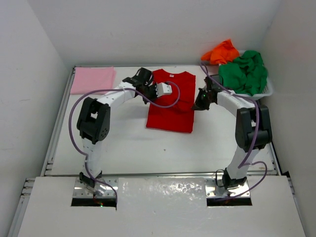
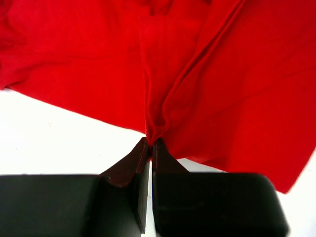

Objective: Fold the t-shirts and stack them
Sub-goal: Fold the folded rectangular tshirt in 1/3 of the way

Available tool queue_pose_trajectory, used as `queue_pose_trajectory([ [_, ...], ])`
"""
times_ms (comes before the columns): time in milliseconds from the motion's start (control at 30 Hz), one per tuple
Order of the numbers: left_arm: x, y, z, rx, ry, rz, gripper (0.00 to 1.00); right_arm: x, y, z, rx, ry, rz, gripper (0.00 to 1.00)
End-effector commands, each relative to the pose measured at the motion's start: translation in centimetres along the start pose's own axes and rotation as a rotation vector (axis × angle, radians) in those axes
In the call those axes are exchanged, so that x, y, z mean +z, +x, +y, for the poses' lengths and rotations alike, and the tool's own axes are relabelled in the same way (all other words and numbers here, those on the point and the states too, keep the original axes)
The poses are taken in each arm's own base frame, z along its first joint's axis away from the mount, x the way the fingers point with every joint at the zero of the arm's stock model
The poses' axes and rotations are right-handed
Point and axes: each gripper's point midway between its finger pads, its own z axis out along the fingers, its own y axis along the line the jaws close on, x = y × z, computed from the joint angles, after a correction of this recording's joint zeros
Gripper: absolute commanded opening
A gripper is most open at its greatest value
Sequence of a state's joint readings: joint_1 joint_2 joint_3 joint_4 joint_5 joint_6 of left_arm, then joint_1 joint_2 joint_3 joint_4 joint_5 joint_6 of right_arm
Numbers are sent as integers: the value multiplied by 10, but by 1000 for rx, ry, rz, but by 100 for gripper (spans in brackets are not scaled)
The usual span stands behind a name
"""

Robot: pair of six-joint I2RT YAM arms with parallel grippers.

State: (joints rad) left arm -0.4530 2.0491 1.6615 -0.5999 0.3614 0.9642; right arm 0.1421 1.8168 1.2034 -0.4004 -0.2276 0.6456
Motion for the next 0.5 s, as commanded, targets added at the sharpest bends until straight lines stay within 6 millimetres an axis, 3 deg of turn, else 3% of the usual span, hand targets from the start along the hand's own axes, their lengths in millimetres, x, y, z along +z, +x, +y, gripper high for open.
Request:
queue_pose_trajectory([
  [0, -5, -16, 37, 1, -108, -73, 0, 0, -26, 2, -13, 8, -56, 0],
  [267, 11, -9, 55, -49, -194, -69, 4, 23, -34, -9, 5, 22, -38, 0],
  [367, 17, -4, 67, -111, -255, -62, 14, 28, -49, -13, 8, 37, -58, 10],
  [467, 16, 0, 82, -160, -341, -46, 35, 35, -75, -24, 22, 65, -99, 18],
])
